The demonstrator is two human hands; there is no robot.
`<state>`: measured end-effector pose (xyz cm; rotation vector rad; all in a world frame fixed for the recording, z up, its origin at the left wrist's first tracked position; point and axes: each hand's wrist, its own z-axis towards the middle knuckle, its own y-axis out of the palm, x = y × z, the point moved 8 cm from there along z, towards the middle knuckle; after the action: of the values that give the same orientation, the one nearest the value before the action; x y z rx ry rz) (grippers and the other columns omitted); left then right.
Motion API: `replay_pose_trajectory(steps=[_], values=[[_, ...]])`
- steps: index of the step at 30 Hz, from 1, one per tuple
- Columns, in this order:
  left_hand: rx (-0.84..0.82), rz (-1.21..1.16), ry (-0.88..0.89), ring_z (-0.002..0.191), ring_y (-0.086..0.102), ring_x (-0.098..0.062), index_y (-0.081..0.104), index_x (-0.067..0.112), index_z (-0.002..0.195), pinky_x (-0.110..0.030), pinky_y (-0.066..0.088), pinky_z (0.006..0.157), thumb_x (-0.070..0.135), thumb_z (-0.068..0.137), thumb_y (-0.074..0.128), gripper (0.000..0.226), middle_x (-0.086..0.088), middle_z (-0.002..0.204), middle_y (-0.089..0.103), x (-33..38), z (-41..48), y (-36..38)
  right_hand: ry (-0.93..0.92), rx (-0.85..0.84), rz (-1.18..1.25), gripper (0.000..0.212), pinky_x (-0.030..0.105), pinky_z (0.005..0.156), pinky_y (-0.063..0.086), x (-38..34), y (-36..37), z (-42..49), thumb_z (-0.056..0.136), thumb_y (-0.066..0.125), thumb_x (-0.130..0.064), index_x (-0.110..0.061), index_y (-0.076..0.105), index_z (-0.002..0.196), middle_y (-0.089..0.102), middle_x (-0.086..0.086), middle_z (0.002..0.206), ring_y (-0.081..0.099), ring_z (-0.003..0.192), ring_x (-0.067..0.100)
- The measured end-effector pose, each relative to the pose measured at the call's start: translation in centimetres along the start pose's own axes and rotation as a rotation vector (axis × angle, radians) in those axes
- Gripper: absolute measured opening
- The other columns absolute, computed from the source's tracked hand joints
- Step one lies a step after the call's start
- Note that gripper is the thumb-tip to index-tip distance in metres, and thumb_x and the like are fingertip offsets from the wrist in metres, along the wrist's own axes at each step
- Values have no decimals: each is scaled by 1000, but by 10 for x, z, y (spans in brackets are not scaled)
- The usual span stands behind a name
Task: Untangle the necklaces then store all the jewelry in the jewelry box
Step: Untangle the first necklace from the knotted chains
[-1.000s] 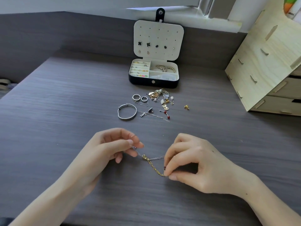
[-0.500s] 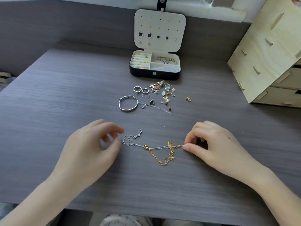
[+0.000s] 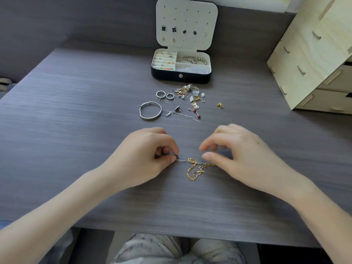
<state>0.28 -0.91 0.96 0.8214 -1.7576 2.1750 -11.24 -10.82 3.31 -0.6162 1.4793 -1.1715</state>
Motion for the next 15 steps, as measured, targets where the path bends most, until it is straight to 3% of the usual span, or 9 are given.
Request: replay_pose_trajectory(steps=[5,9,15], values=[[41,-1,28,68,47,2,69,30,75,-13,36,63,35,74,61,9,13,72,53,4,-2,3,-42,-163,39,4,15,69,33,-11,25,24,83,68,-33,-32,65,86,53,-15,74,43,78,1],[26,3,22,67,46,-1,64,33,73,-11,33,60,34,74,58,6,15,67,50,3,4,7,-15,-271,14,9,13,68,35,-10,32,28,85,65,-32,-28,60,79,55,-12,76,46,77,2],[24,3,20,69,47,-1,61,31,75,-10,32,58,31,75,55,6,15,64,50,-2,8,5,114,-253,250,15,14,55,36,1,20,25,86,65,-25,-27,59,72,54,-11,60,45,55,2]])
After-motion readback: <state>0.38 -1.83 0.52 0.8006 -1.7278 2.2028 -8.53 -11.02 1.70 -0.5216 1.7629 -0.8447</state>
